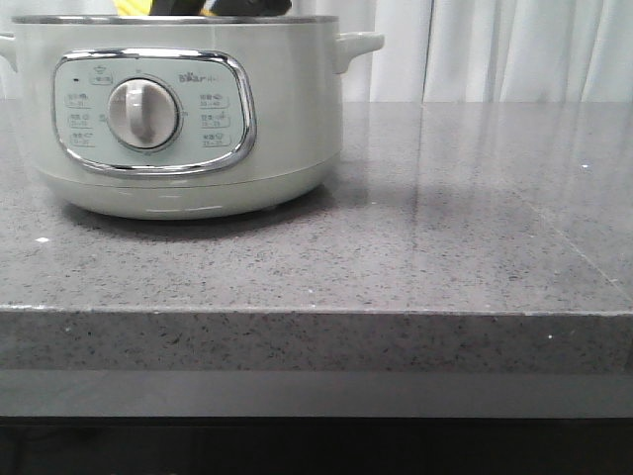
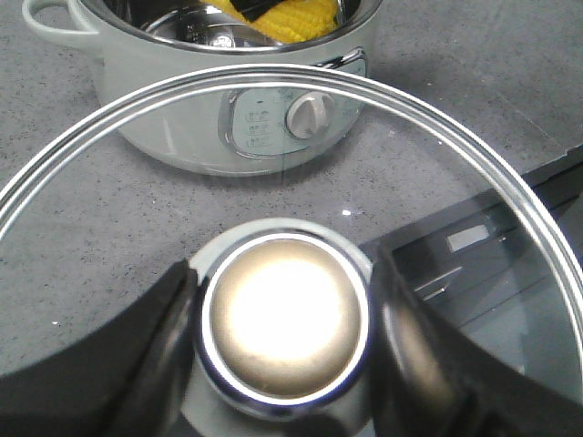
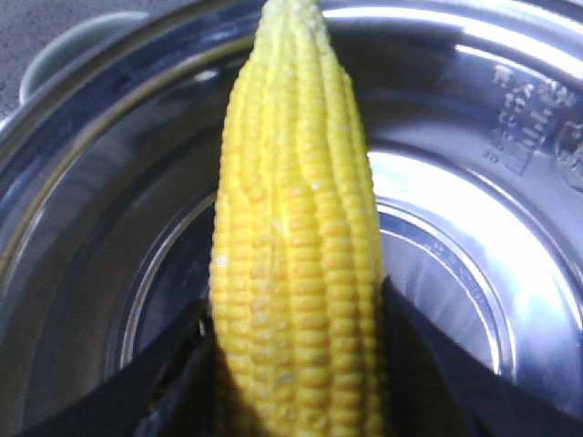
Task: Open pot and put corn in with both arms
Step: 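Carry the corn over the pot with the right gripper and release it inside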
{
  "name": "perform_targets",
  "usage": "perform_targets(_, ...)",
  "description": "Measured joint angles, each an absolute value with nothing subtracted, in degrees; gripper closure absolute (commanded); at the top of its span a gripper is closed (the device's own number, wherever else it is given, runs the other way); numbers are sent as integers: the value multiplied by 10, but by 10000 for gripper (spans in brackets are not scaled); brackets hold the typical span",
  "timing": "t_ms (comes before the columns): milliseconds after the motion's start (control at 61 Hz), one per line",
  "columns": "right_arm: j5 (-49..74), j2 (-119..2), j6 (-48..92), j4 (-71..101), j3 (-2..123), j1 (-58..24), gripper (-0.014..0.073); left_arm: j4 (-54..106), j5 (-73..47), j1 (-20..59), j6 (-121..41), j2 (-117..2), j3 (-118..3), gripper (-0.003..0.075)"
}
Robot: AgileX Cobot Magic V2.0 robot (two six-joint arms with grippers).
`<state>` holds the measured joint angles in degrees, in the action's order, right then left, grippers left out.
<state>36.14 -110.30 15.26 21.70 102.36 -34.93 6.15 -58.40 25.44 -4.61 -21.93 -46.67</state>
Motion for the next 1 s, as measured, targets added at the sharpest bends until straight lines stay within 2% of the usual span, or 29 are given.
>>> perform_targets(98, 369, -1105, 154, 217, 1024, -349, 49, 62, -584, 254, -46, -219, -467, 596)
perform_targets(148, 370, -1106, 154, 217, 1025, -349, 25, 62, -584, 254, -46, -219, -467, 596)
perform_targets(426, 372, -1106, 154, 217, 1028, -348, 36, 62, -584, 254, -46, -219, -467, 596)
perform_targets(492, 376, -1102, 154, 217, 1028, -345, 88, 62, -584, 254, -46, -219, -467, 596)
perform_targets(557, 383, -1098, 154, 217, 1028, -344, 197, 62, -584, 254, -46, -219, -467, 596)
perform_targets(607, 387, -1091, 154, 217, 1028, -341, 291, 62, -584, 254, -46, -219, -467, 596)
perform_targets(656, 388, -1084, 154, 217, 1028, -337, 424, 62, -584, 254, -46, -219, -467, 596)
perform_targets(803, 402, -1062, 155, 217, 1028, -315, 687, 62, -584, 254, -46, -219, -467, 596)
perform_targets(1000, 430, -1026, 155, 216, 1028, -266, 680, 62, -584, 254, -46, -219, -467, 596)
